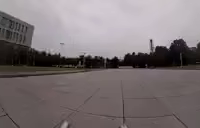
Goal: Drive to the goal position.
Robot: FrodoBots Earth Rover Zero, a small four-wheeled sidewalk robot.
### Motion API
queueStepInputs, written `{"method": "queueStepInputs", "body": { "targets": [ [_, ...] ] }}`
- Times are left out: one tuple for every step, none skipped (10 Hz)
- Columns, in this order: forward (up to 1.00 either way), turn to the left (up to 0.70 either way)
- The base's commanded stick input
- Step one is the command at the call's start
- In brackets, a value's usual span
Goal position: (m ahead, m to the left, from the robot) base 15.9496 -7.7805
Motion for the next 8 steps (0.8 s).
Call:
{"method": "queueStepInputs", "body": {
  "targets": [
    [0.70, 0.00],
    [0.70, 0.00],
    [0.70, -0.08],
    [0.70, -0.33],
    [0.70, -0.34],
    [0.70, -0.35],
    [0.70, -0.35],
    [0.70, -0.35]
  ]
}}
